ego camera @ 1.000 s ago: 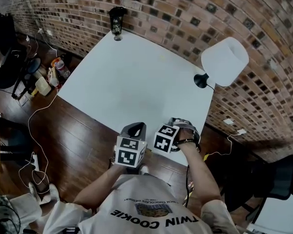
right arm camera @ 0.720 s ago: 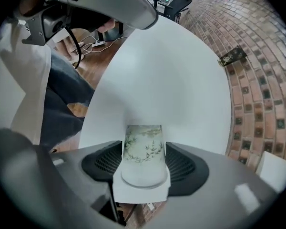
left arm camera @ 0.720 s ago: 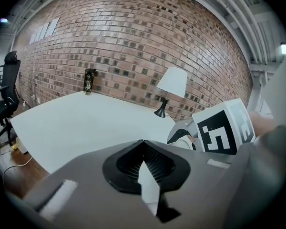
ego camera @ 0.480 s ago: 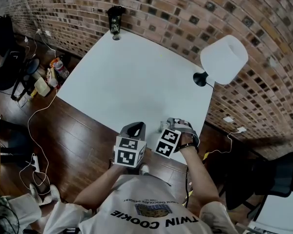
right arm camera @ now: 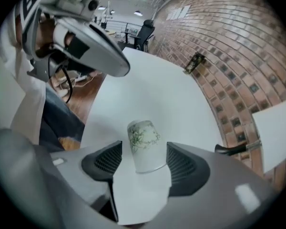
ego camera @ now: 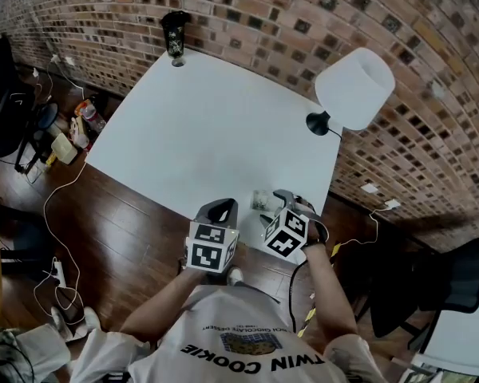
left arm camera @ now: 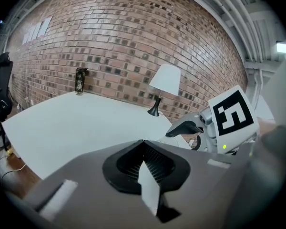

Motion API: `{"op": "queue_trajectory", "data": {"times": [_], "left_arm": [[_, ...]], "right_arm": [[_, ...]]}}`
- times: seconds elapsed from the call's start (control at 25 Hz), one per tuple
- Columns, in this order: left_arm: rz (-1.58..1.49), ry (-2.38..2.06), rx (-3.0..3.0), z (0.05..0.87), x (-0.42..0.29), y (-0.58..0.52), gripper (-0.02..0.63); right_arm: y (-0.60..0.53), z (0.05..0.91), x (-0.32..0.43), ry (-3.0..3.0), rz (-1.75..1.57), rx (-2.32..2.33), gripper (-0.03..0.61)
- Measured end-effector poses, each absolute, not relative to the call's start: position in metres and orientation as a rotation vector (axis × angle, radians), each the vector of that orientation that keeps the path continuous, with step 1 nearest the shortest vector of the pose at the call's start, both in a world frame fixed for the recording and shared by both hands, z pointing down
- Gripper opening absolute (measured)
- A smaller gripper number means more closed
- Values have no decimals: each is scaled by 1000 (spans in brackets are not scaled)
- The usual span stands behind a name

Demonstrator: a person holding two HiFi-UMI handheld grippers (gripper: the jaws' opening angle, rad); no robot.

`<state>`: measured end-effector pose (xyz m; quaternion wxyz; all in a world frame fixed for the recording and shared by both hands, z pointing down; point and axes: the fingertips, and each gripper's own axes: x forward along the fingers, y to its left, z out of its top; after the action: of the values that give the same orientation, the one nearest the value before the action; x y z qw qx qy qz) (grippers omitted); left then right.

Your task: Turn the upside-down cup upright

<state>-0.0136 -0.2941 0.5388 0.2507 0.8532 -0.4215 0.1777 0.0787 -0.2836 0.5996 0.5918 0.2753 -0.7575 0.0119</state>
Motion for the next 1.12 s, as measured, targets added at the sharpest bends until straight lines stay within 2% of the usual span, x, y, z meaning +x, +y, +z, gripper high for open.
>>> {"op": "queue_trajectory", "data": {"times": [0.28, 0.44, 0.6, 0.76, 0.92, 1.12], "left_arm": [[501, -1150, 2324, 539, -10, -292, 6], [502, -1155, 2326, 539, -10, -291, 6], [506, -1155, 2331, 538, -8, -289, 6], [509, -1158, 2334, 537, -8, -287, 6], [510, -1159, 2331, 538, -9, -283, 6], [501, -1170, 2328, 536, -12, -282, 6]], "right_arm": [[-298, 573, 103, -2115, 538, 1052, 287], [-293, 578, 119, -2179, 823, 1199, 179], [-286, 587, 120, -2234, 1023, 1210, 129], [-281, 585, 116, -2285, 1095, 1177, 65], [-276, 582, 106, -2321, 1127, 1104, 42], [-277, 565, 92, -2317, 930, 1012, 14]]}}
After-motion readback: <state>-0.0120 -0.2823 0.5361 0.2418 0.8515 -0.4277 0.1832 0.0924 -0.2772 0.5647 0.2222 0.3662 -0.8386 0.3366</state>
